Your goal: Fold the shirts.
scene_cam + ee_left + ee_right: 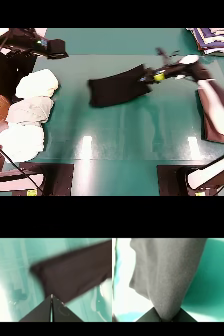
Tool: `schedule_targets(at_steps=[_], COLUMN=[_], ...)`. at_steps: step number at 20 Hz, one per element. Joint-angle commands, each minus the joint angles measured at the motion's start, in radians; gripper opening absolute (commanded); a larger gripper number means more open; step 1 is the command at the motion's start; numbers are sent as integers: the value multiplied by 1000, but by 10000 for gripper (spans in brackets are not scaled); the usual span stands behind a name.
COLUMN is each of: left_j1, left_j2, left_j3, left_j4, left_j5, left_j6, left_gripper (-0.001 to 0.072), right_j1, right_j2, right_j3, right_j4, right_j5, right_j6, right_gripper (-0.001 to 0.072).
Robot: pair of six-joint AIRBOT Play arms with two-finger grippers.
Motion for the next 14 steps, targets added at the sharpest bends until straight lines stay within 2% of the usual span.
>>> schedule_targets(at_steps=[1,5,8,14], left_j1=[-89,-156,-189,-193], left_j2=[0,0,-1,-2], left_j3=[0,0,0,0], left_j4=[-1,-1,-2,-2], left_j5=[44,126,169,177], left_j6=[0,-1,-1,-1], left_gripper=[23,23,23,23], right_j1=[-289,-614,-780,-881], right_j2=[175,293,312,312], right_j3=[-125,-216,-220,-204], right_j4=[-51,-49,-48,14], right_j5=[-67,-145,-145,-158], right_j6=[-1,-1,-1,-1], right_gripper=[18,18,18,18])
